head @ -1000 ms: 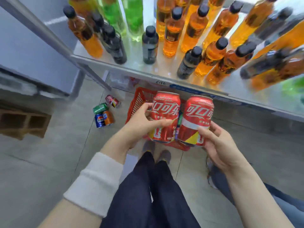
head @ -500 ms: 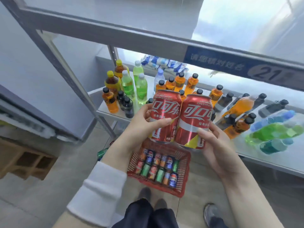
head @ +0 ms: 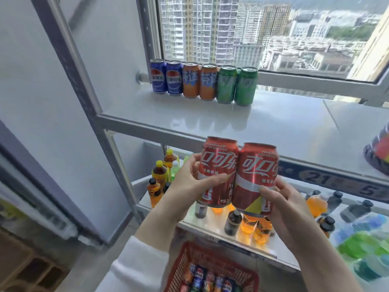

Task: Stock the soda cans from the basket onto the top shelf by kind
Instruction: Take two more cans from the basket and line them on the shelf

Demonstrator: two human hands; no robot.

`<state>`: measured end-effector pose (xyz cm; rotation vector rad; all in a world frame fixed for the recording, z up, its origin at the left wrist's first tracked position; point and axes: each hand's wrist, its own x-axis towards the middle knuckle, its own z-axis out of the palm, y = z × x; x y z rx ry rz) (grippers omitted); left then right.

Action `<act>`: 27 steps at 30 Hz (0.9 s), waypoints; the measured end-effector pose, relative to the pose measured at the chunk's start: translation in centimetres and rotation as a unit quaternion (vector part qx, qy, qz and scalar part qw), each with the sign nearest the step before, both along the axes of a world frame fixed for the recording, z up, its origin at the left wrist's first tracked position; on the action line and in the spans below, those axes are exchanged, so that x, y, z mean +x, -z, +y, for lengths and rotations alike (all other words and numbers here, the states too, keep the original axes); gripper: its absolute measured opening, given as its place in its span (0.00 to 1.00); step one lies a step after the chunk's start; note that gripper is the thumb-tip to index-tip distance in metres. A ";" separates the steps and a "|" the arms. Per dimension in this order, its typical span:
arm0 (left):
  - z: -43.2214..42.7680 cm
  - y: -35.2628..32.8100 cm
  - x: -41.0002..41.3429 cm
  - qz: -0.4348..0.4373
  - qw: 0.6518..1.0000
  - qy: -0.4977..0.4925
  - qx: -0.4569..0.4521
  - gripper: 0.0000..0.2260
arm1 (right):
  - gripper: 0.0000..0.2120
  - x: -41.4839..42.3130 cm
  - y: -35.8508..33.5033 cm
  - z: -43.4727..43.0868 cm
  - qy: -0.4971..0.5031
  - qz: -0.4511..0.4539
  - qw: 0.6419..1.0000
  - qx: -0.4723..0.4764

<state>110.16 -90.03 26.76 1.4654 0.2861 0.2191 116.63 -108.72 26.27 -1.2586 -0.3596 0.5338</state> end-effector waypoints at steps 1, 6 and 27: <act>0.1 -0.3 0.2 -0.003 1.000 -0.003 0.003 0.32 | 0.21 0.1 -0.4 0.2 -0.003 -0.009 1.000 -0.003; 0.3 -1.6 1.5 -0.014 1.000 -0.021 0.014 0.37 | 0.29 1.0 -2.0 0.8 0.013 -0.041 0.999 -0.011; 1.7 -5.5 22.3 -0.074 0.973 0.145 0.162 0.31 | 0.33 16.1 -6.0 0.3 0.196 -0.175 0.956 -0.129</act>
